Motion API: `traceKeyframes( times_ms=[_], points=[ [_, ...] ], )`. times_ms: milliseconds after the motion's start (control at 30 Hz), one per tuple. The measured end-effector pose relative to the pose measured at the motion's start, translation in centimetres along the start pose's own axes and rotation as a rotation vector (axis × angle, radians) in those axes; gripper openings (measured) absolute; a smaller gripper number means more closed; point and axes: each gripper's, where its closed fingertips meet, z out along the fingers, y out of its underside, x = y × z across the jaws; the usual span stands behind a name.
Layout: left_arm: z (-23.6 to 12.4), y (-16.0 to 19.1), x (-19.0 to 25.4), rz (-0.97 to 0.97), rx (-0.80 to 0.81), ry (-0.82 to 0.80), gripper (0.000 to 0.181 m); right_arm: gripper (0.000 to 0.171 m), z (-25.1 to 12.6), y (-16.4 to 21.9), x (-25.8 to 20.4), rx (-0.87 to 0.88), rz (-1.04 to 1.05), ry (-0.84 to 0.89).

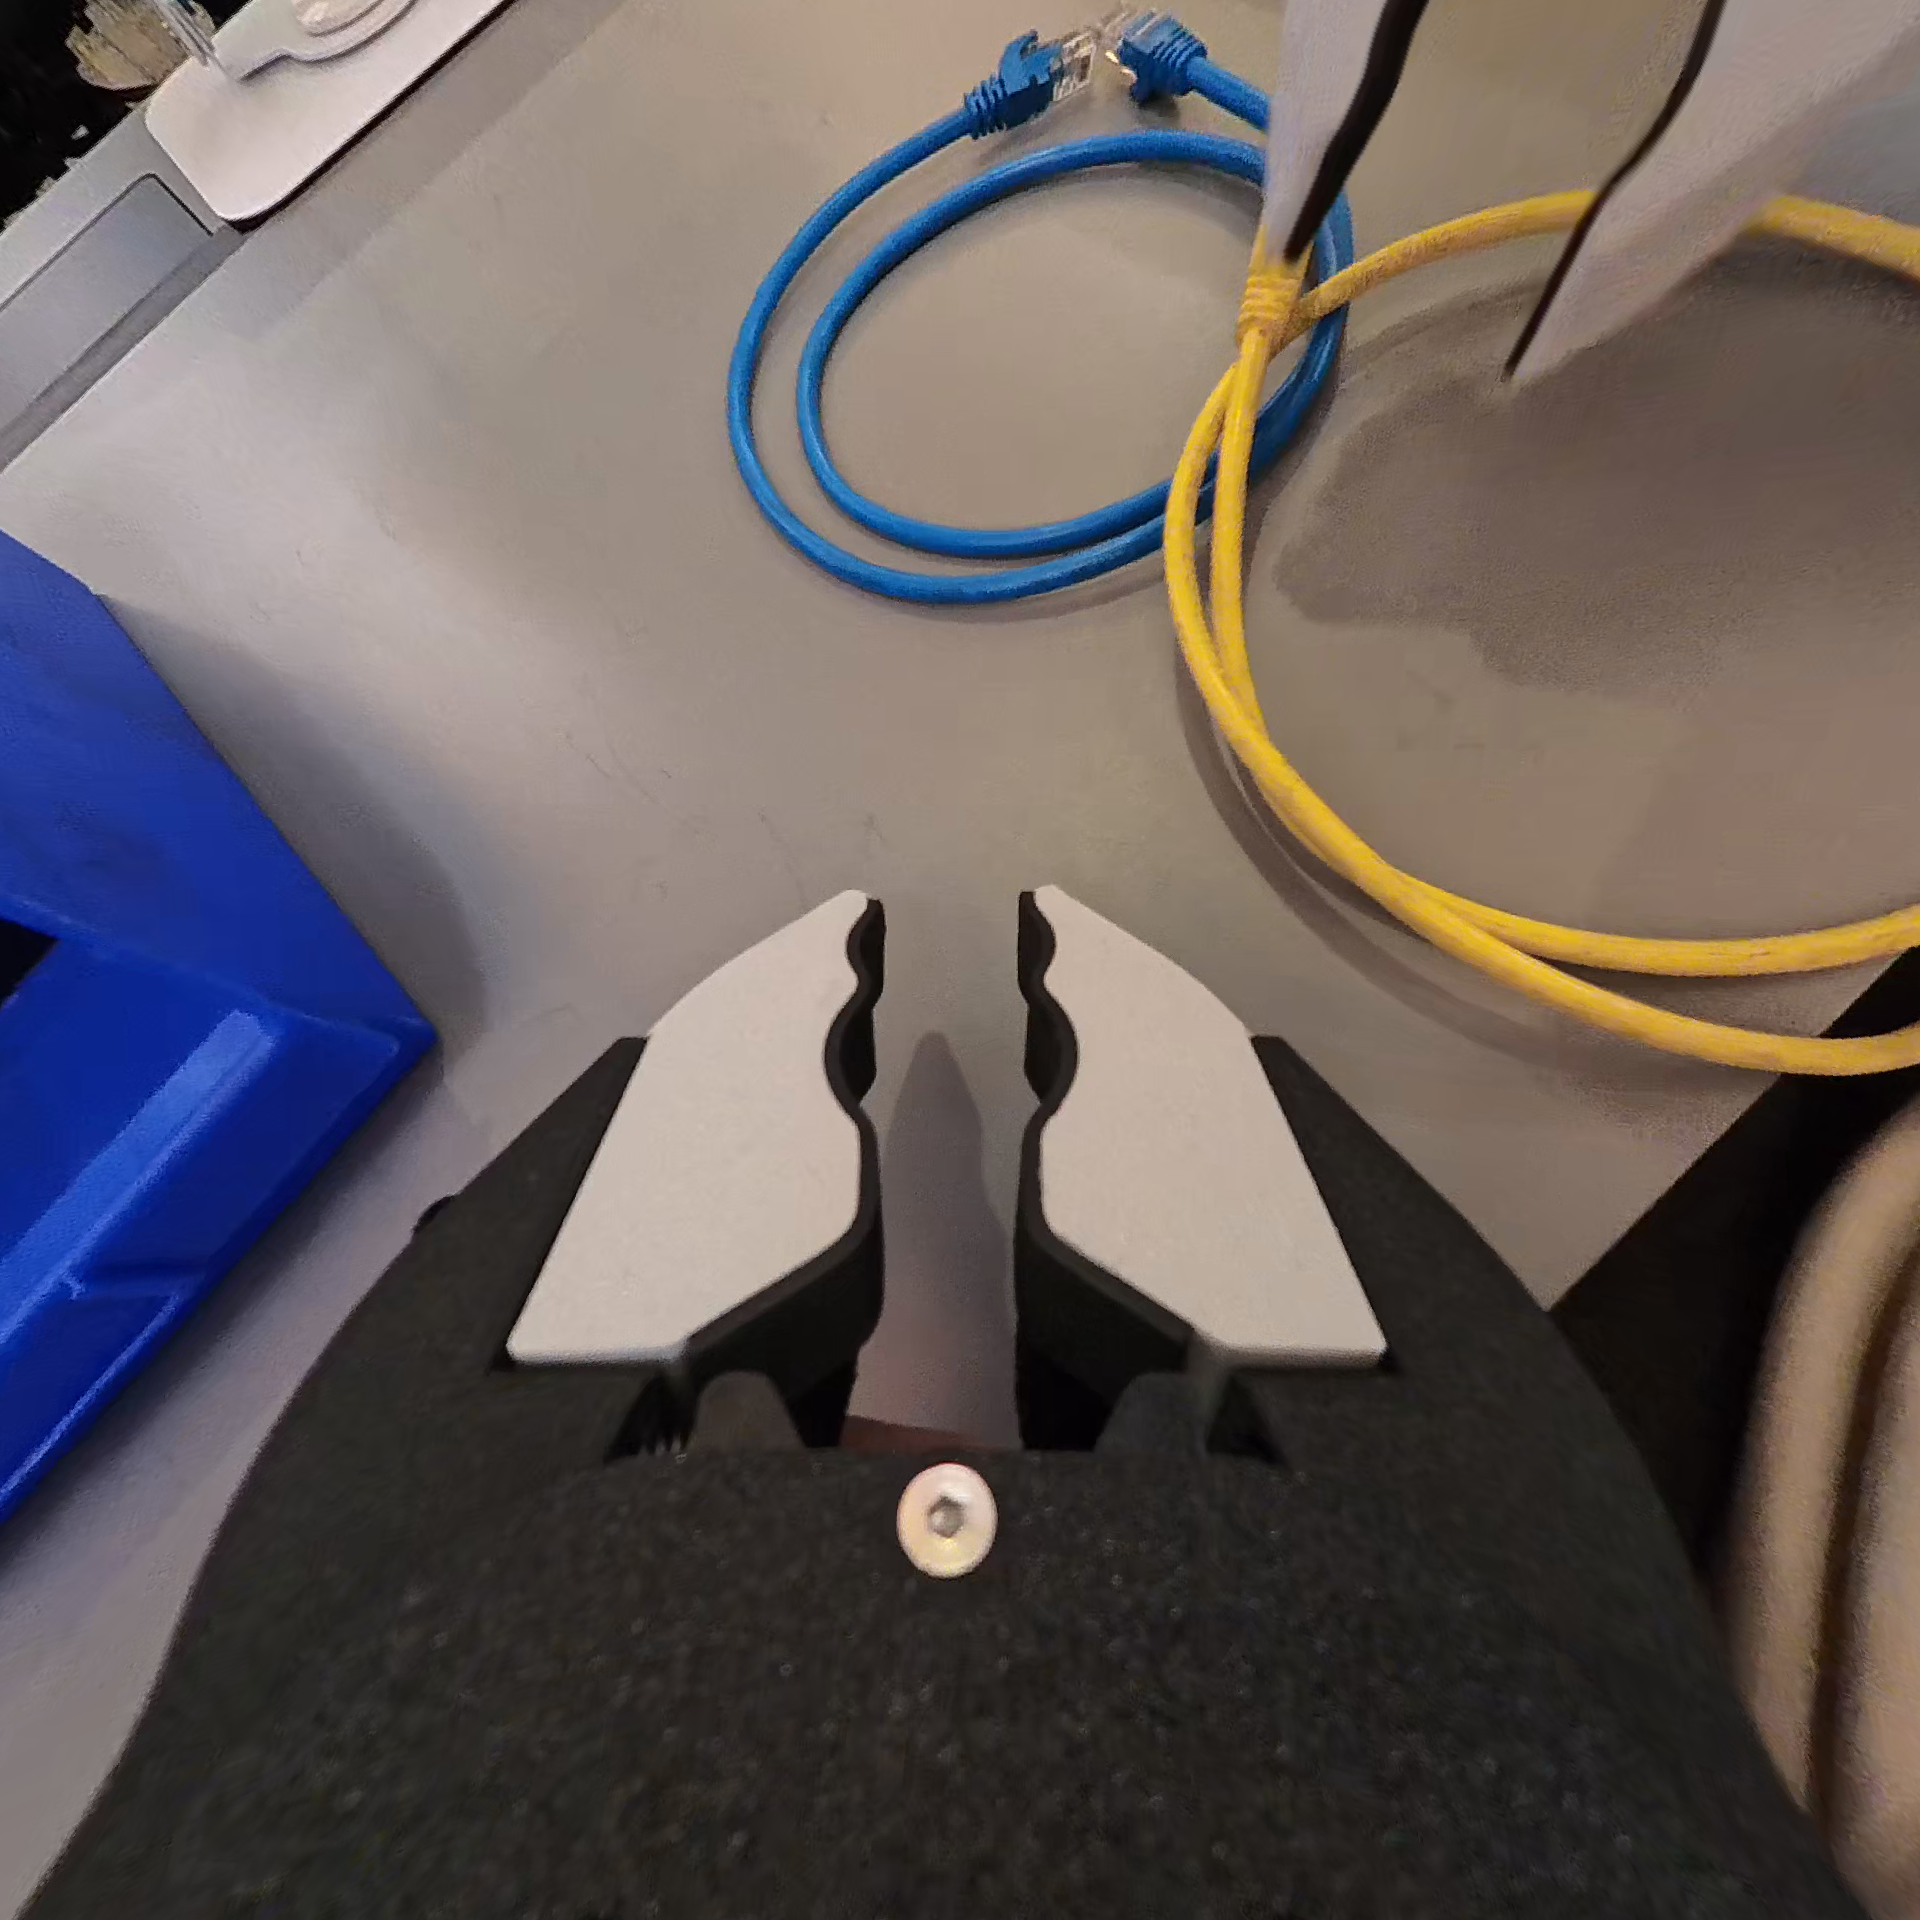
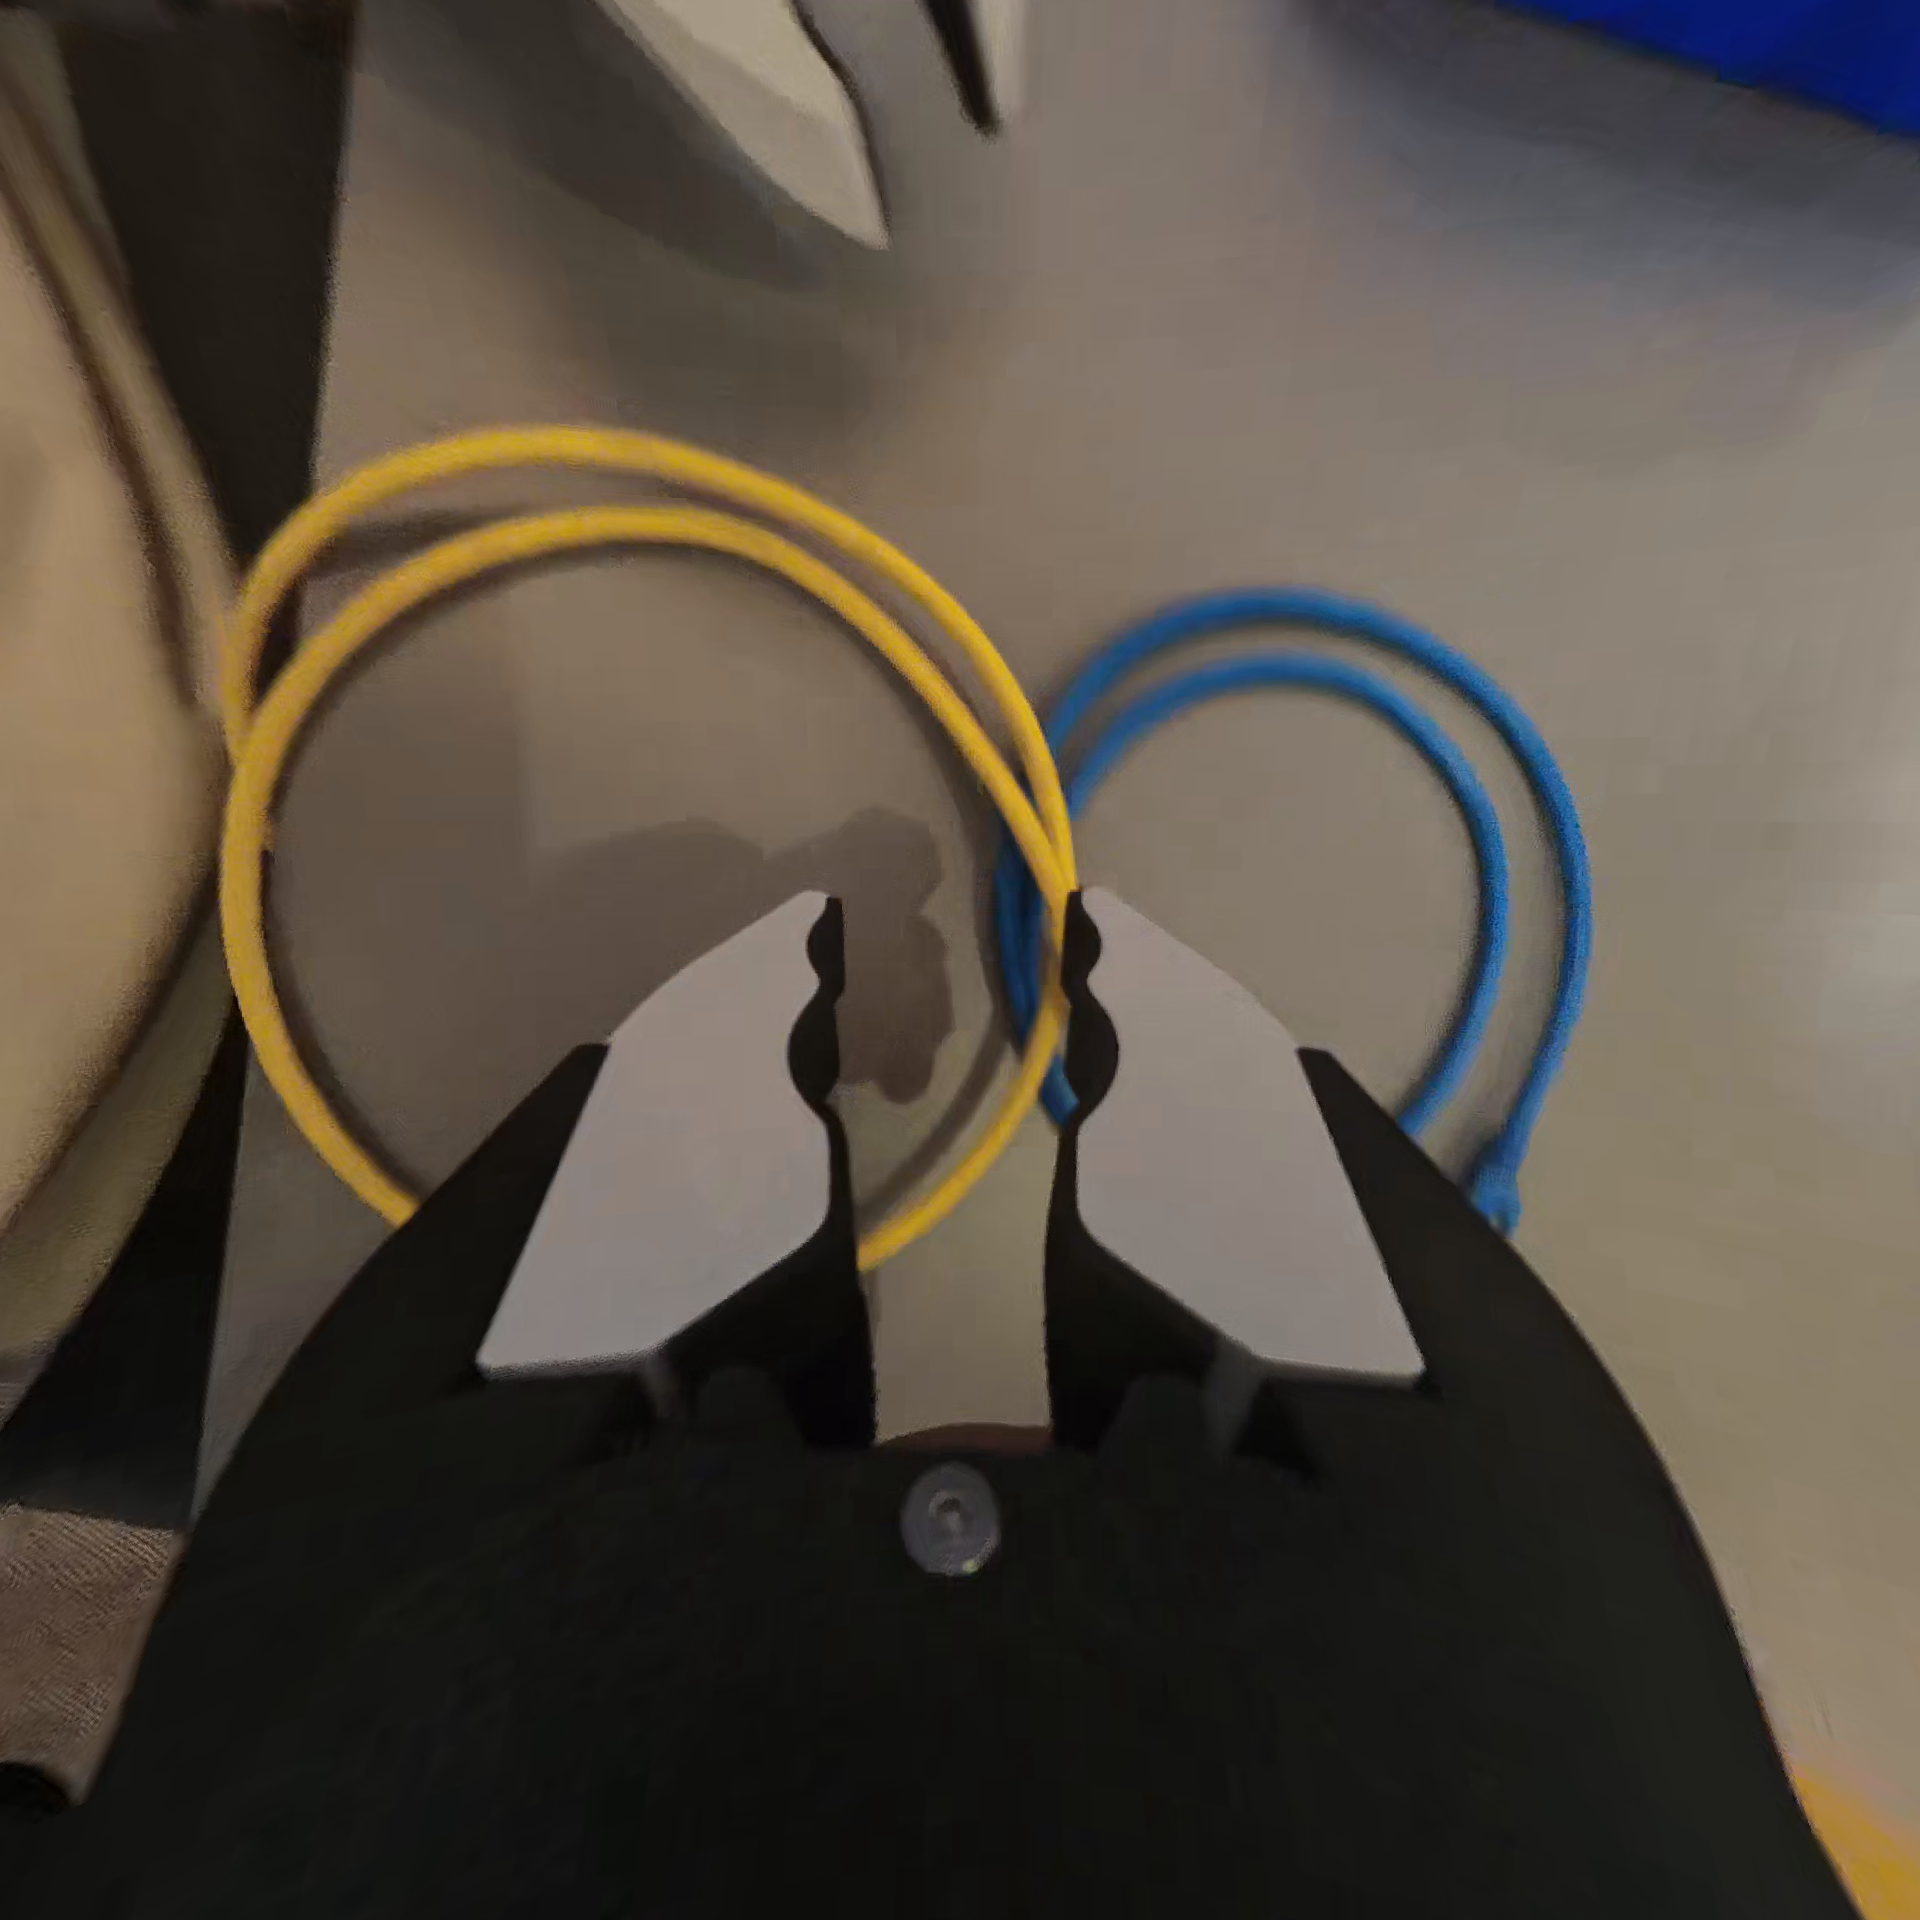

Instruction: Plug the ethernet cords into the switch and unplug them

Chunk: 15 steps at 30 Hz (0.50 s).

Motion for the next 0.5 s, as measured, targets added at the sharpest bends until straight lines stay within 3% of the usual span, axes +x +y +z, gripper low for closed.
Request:
traceKeyframes(
  times_ms=[233, 267, 300, 367, 500],
  points=[
    [0.1, 0.4, -1.1, -0.005, -0.013, -0.027, 0.024, 0.038, 5.5, -2.4, -0.3, -0.163, -0.377, -0.083],
    [0.1, 0.5, -1.2, -0.011, -0.014, -0.029, 0.024, 0.034, 6.1, -2.1, -0.3, -0.19, -0.39, -0.104],
    [0.0, 0.6, -1.4, -0.017, -0.015, -0.031, 0.024, 0.018, 6.4, -2.3, -0.3, -0.181, -0.394, -0.121],
    [-0.1, 0.8, -1.6, -0.026, -0.018, -0.035, 0.024, 0.008, 6.3, -2.2, 0.2, -0.196, -0.399, -0.123],
    [-0.3, 1.1, -2.0, -0.038, -0.019, -0.043, 0.024, 0.007, 3.7, -3.6, 1.3, -0.101, -0.353, -0.06]
  ],
)
